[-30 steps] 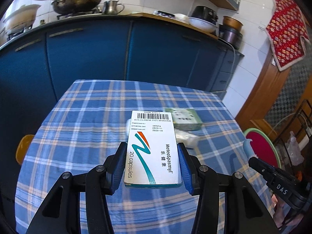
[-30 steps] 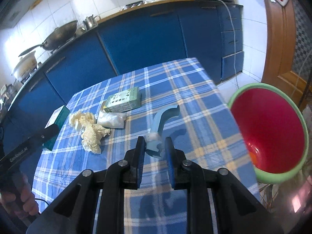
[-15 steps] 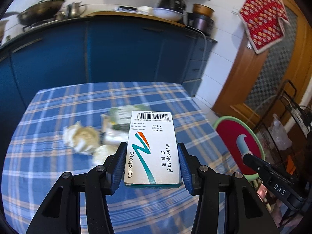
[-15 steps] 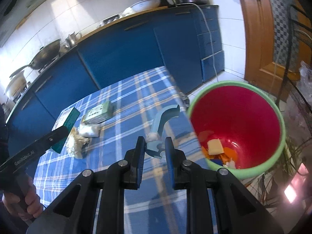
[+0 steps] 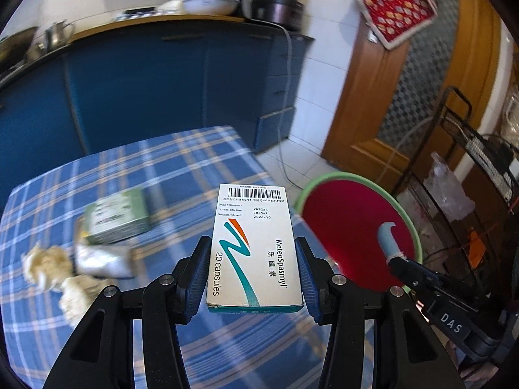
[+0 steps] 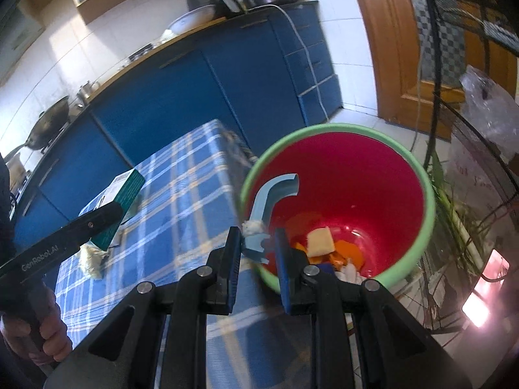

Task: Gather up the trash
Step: 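Carry the box and hook over the red bin and open both tools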

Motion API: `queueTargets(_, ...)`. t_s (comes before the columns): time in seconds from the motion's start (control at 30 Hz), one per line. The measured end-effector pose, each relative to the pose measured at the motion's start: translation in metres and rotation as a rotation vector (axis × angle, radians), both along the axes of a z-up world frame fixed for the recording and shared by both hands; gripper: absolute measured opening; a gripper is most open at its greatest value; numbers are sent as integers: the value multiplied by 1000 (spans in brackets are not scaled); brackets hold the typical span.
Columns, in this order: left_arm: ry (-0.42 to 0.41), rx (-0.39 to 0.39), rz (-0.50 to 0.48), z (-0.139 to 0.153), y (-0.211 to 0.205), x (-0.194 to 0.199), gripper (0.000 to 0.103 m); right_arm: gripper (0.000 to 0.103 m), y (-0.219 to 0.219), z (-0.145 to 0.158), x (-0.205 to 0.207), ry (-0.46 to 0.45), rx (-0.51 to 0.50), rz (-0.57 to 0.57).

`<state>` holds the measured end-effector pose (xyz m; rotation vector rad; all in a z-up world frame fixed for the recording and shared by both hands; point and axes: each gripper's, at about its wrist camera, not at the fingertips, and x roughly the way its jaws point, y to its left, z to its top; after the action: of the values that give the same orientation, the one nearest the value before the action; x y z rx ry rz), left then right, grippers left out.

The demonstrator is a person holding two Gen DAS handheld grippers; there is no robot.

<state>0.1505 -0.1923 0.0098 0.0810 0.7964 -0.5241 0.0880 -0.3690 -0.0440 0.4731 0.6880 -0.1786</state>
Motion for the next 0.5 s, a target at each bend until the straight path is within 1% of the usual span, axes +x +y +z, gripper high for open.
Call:
queueTargets(0.23,5,55,-92,-11,-50,3,52,24,-29,-18,-3,18,41,-38)
queueTargets(0.5,29,85,-136,-26,-79,6,52,24,-46,-33,-1,37,64,-60)
